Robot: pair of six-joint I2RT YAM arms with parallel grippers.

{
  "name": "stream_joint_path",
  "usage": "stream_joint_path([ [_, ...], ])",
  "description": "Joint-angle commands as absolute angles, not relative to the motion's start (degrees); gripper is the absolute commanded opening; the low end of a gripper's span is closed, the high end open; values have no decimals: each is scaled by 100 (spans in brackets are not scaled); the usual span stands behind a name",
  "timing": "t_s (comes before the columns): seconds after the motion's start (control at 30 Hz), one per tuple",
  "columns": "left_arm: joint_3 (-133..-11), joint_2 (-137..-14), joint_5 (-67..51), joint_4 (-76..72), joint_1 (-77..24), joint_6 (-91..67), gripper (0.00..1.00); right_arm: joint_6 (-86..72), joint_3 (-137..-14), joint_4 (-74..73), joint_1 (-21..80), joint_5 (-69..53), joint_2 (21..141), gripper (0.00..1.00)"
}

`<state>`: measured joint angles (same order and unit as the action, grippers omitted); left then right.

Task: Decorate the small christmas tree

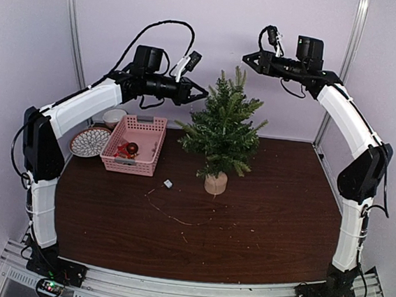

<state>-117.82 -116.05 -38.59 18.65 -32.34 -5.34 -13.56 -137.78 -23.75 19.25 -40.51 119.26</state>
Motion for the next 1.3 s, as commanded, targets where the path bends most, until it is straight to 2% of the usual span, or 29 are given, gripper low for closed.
stream_joint_path([
  [0.0, -12162, -11667, -3938, 2108, -3270, -146, 0, -1358, -13980, -2259, 1952, -4034, 11961, 43],
  [0.23, -12542, -11679, -3935, 2639, -3270, 463, 0, -1379, -14054, -2234, 1978, -4044, 12055, 41],
  [0.33, -12666, -11724, -3996, 2796, -3269, 583, 0, -1395, -14103, -2212, 1978, -4034, 12111, 36],
  [0.43, -12674, -11747, -4043, 2867, -3286, 677, 0, -1411, -14164, -2214, 1978, -4002, 12175, 36],
  [0.57, -12691, -11748, -3997, 2973, -3328, 860, 0, -1354, -14170, -2242, 1978, -3874, 12244, 38],
  [0.63, -12707, -11756, -3989, 2992, -3339, 910, 0, -1354, -14179, -2249, 1980, -3797, 12286, 46],
  [0.7, -12722, -11755, -3995, 2997, -3340, 942, 0, -1337, -14201, -2250, 1978, -3715, 12320, 47],
  [0.97, -12792, -11817, -3995, 2999, -3349, 984, 0, -1641, -14307, -1988, 1978, -4033, 12552, 37],
  [1.03, -12810, -11816, -3985, 2999, -3357, 993, 0, -1680, -14345, -1947, 1978, -4091, 12584, 33],
  [1.17, -12833, -11821, -3960, 3018, -3357, 993, 0, -1649, -14342, -1984, 1978, -4117, 12537, 18],
  [1.27, -12825, -11820, -3901, 3047, -3357, 1010, 0, -1554, -14241, -2028, 1982, -4060, 12416, 16],
])
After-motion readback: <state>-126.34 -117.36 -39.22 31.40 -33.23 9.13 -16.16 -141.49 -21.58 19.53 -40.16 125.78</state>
